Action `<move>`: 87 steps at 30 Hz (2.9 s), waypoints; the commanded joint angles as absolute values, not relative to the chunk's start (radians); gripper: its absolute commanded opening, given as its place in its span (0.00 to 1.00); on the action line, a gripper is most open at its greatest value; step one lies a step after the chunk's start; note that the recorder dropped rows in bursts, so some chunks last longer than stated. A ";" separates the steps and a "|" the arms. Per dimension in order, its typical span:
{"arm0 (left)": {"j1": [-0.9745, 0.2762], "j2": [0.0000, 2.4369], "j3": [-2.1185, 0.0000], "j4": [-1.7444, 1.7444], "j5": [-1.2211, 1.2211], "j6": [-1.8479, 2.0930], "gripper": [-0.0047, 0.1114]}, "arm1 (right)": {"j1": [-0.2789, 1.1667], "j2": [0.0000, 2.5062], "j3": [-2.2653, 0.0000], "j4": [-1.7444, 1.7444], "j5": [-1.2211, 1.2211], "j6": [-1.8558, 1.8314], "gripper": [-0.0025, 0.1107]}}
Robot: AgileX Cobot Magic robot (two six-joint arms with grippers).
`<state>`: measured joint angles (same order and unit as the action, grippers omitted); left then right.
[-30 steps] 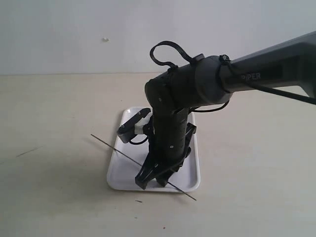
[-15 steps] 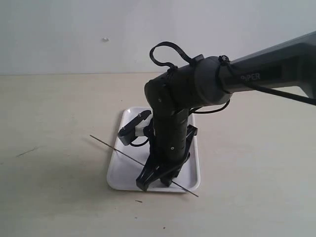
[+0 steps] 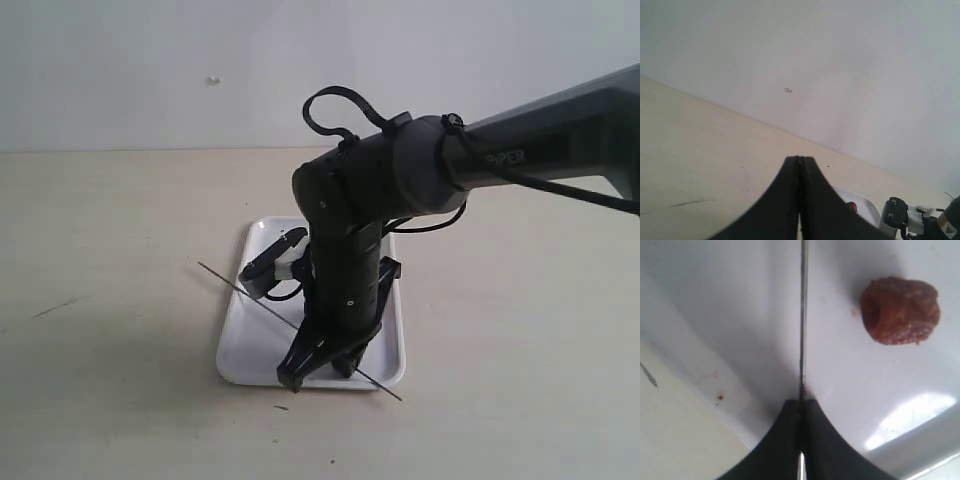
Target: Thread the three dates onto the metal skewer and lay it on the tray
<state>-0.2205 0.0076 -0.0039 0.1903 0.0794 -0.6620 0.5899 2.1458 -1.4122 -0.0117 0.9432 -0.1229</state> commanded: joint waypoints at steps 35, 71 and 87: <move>-0.218 0.005 0.000 0.183 0.081 -0.659 0.04 | 0.592 1.317 -0.906 0.098 0.976 -0.032 0.02; -0.218 0.005 -0.037 -0.515 -0.561 -0.393 0.04 | 0.592 1.222 -0.884 0.107 0.979 -0.041 0.02; -0.218 0.319 -0.105 -0.271 -0.332 -0.637 0.04 | 0.592 1.222 -0.884 0.118 0.989 -0.051 0.02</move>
<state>-0.2205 0.2378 -0.0588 -0.4062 -0.4530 -0.6326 0.5917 1.2321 -0.8853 0.1167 0.9842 -0.0408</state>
